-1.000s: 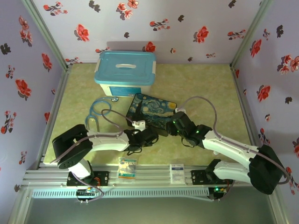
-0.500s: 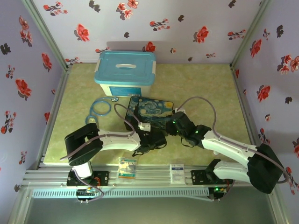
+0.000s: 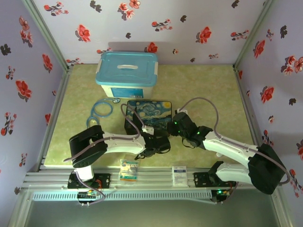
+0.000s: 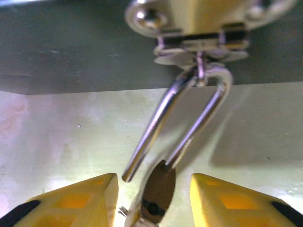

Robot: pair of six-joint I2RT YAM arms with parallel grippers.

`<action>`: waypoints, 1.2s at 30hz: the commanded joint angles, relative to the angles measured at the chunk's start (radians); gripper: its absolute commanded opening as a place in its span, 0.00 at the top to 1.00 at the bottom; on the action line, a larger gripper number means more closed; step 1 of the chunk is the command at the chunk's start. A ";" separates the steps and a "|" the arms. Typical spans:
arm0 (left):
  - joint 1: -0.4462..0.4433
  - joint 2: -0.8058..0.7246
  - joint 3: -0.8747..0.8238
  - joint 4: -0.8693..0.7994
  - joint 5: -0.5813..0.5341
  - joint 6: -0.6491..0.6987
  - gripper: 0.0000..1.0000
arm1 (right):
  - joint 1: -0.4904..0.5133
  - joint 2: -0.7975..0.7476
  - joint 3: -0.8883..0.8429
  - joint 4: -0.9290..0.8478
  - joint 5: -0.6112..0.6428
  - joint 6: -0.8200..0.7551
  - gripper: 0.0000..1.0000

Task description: Unlock the padlock with the key

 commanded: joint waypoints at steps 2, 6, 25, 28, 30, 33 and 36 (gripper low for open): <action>-0.015 -0.033 0.016 -0.007 -0.009 0.024 0.65 | -0.005 0.017 -0.012 -0.030 -0.004 0.006 0.61; -0.023 -0.008 0.050 -0.038 -0.015 0.021 0.80 | -0.006 0.024 -0.014 -0.023 -0.008 0.011 0.61; -0.052 -0.132 0.007 0.063 0.005 0.052 0.58 | -0.009 -0.018 -0.032 -0.036 0.003 0.020 0.59; -0.047 -0.270 -0.044 0.141 0.005 0.097 0.56 | -0.008 -0.085 -0.040 -0.065 0.032 0.018 0.57; -0.036 -0.348 -0.068 0.162 0.003 0.122 0.50 | -0.009 -0.126 -0.038 -0.097 0.049 0.010 0.52; 0.008 -0.442 -0.145 0.224 0.048 0.143 0.39 | -0.010 -0.164 -0.015 -0.176 0.047 0.000 0.47; 0.030 -0.499 -0.239 0.277 0.072 0.115 0.33 | -0.010 -0.208 -0.023 -0.214 0.008 0.008 0.37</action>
